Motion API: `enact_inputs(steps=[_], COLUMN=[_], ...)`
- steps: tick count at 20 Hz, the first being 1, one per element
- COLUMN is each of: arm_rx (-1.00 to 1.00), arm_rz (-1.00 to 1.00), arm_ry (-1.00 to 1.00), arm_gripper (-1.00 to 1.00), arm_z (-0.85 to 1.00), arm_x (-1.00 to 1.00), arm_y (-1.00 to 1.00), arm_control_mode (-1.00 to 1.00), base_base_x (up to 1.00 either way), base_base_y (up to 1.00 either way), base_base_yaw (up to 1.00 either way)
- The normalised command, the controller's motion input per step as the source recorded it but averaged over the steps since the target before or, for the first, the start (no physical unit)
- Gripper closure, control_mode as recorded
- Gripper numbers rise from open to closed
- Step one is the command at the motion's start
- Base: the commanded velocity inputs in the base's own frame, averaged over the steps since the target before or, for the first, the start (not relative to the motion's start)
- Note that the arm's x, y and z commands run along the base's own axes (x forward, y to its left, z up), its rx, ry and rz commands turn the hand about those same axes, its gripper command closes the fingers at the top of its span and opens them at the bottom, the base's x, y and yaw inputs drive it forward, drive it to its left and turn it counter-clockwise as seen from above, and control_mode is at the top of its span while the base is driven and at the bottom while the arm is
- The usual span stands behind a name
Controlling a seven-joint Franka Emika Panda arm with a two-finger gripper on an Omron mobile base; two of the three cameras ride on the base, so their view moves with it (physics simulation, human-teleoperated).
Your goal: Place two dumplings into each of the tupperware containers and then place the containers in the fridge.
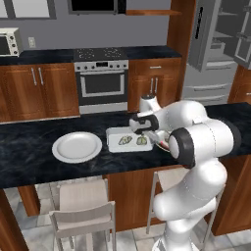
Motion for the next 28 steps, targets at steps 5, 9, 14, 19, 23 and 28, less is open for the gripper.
enact_inputs(steps=[5,9,14,19,23,28], arm_rx=[-0.02,0.02,0.05,0.01,0.0,0.0], arm_rz=[0.06,0.03,0.0,0.0,0.0,-0.03], arm_ry=[0.25,0.04,-0.02,-0.08,-0.12,-0.04], arm_gripper=[-1.0,-1.0,-1.0,-1.0,-1.0,-1.0], arm_z=[-0.23,-0.48,-0.6,-0.14,-0.03,-0.05], arm_x=[0.01,0.32,0.26,0.01,-0.11,-0.34], arm_y=[-0.12,0.0,0.07,0.41,0.29,0.11], arm_control_mode=[-1.0,-1.0,-1.0,-1.0,-1.0,-1.0], base_base_x=[0.0,0.0,0.0,0.0,0.0,0.0], base_base_y=[0.0,0.0,0.0,0.0,0.0,0.0], base_base_yaw=[0.0,0.0,0.0,0.0,0.0,0.0])
